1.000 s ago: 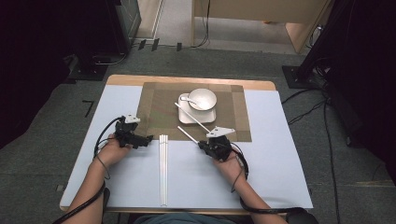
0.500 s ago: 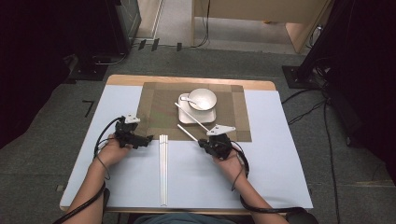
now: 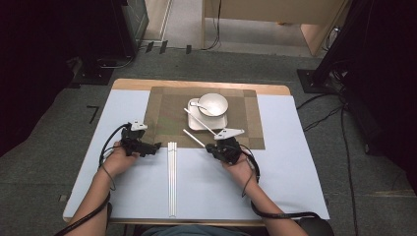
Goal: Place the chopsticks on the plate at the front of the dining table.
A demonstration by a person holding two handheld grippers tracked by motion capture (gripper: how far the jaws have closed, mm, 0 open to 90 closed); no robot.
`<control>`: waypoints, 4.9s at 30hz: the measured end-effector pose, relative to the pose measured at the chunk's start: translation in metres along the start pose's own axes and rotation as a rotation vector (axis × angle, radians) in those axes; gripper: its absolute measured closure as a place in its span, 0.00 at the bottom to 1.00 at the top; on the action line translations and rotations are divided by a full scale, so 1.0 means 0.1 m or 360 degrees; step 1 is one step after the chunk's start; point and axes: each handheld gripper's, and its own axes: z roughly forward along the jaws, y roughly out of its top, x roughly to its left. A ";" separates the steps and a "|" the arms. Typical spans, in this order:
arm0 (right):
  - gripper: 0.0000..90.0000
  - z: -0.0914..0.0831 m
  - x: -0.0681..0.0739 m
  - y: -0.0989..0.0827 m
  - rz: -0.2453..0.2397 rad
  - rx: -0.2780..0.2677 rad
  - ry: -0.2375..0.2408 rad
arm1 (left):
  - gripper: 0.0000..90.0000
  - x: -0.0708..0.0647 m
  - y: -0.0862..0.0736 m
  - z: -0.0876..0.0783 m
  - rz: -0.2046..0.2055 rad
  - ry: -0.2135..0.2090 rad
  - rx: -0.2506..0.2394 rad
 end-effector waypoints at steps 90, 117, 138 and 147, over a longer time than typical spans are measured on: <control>0.94 0.48 -0.35 0.52 -0.0031 -0.0032 -0.0094 | 0.00 -0.04 -0.03 -0.02 -0.0035 0.0052 -0.0021; 0.48 0.43 -0.28 0.56 -0.0103 -0.0153 0.0130 | 0.00 -0.04 -0.03 -0.02 -0.0040 0.0060 -0.0016; 0.32 0.41 -0.18 0.54 -0.0270 -0.0040 0.0025 | 0.00 -0.07 -0.03 -0.03 -0.0065 0.0088 -0.0010; 0.32 0.38 -0.21 0.50 -0.0264 -0.0060 0.0005 | 0.00 -0.06 -0.01 -0.04 -0.0098 0.0034 -0.0019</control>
